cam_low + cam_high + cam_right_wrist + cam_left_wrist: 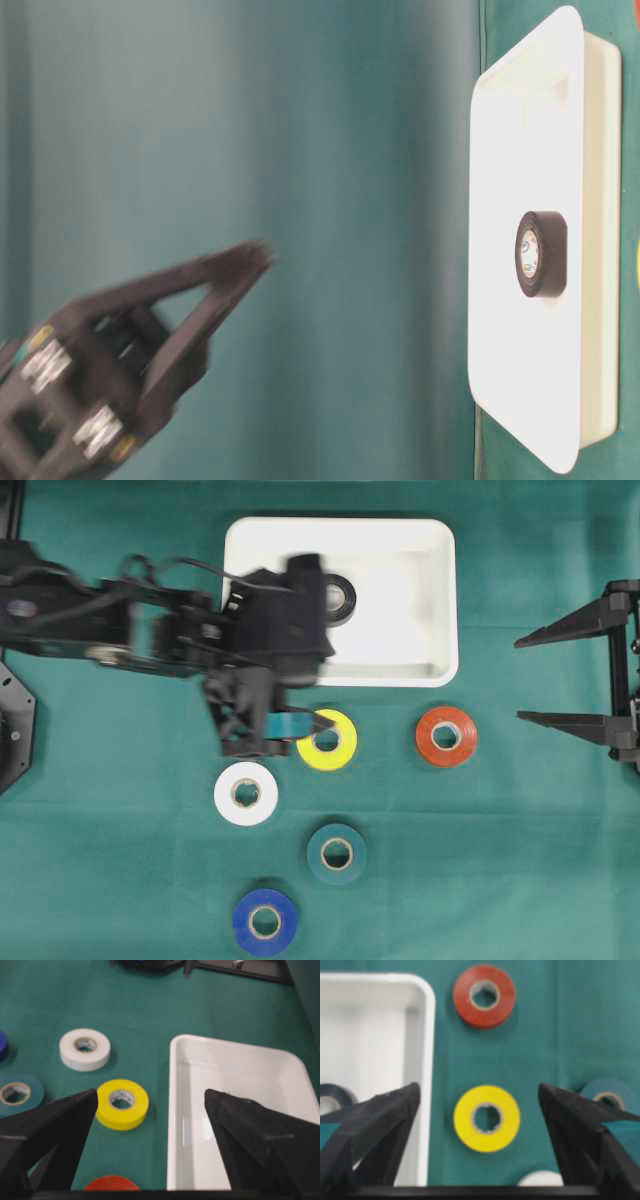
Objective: Pick up the tape from a random location and place it into the white case.
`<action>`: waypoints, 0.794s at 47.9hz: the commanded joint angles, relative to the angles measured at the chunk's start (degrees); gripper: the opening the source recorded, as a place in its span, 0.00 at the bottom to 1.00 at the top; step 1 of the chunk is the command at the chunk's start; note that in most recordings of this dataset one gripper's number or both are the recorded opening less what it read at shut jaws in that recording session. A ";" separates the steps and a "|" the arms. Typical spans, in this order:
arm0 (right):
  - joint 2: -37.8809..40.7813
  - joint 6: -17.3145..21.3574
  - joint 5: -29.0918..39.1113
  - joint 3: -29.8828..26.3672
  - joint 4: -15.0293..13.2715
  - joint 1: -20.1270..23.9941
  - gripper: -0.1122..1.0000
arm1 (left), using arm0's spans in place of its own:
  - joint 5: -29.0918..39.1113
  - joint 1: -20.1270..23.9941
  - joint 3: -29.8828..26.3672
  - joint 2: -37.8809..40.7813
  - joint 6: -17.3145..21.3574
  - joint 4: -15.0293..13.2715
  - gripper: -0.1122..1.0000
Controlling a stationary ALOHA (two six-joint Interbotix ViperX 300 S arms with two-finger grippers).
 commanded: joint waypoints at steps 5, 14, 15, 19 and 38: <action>-0.09 0.09 -0.44 -1.93 0.18 -0.09 0.92 | -3.60 0.26 5.80 -9.67 0.09 0.09 0.95; 0.00 0.09 -0.53 -2.02 0.18 -0.09 0.92 | -7.91 0.44 14.41 -19.25 0.26 0.09 0.95; 0.00 0.09 -0.53 -2.02 0.18 -0.09 0.92 | -8.26 0.44 15.29 -20.30 0.26 0.09 0.95; 0.00 0.09 -0.88 -2.02 0.18 -0.09 0.92 | -9.49 0.44 18.37 -25.05 0.26 0.00 0.95; 0.09 0.09 -0.97 -2.02 0.18 -0.09 0.92 | -11.34 0.53 32.78 -44.65 0.18 -0.09 0.95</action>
